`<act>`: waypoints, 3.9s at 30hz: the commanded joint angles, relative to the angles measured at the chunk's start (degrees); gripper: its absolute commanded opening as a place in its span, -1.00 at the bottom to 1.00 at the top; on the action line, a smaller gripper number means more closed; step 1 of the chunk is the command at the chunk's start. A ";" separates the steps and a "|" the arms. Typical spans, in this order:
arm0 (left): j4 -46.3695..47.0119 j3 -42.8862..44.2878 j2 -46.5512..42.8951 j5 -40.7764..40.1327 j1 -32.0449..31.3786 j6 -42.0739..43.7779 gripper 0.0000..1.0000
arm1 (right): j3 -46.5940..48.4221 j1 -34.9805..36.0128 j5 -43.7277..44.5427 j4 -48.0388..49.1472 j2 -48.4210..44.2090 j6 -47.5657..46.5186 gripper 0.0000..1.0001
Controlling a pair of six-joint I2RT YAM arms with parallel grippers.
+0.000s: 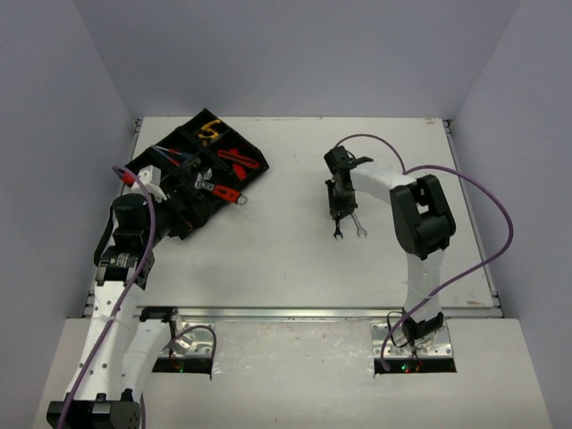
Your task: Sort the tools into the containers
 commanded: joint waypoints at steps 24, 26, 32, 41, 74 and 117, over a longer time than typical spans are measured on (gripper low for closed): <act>61.61 -25.73 9.43 12.39 -14.67 -33.53 1.00 | -13.38 13.81 -8.43 14.16 -25.76 -2.64 -1.00; 66.11 -26.53 11.23 10.44 -15.74 -35.35 0.99 | -14.96 17.06 -9.79 18.27 -29.68 -2.19 -1.00; 69.71 -26.18 15.03 4.09 -18.60 -35.66 0.89 | -17.74 22.70 -10.72 22.89 -36.52 0.54 -1.00; 71.54 -21.34 22.69 2.76 -23.97 -36.08 0.69 | -15.58 26.42 -14.18 23.13 -36.26 1.81 -1.00; 13.90 3.06 25.86 -24.11 1.92 -18.28 -1.00 | -27.77 19.36 2.26 17.33 -51.89 4.69 0.98; 16.94 6.30 10.87 -2.91 6.95 -11.30 1.00 | -24.52 2.18 4.41 6.01 -35.84 -5.83 0.94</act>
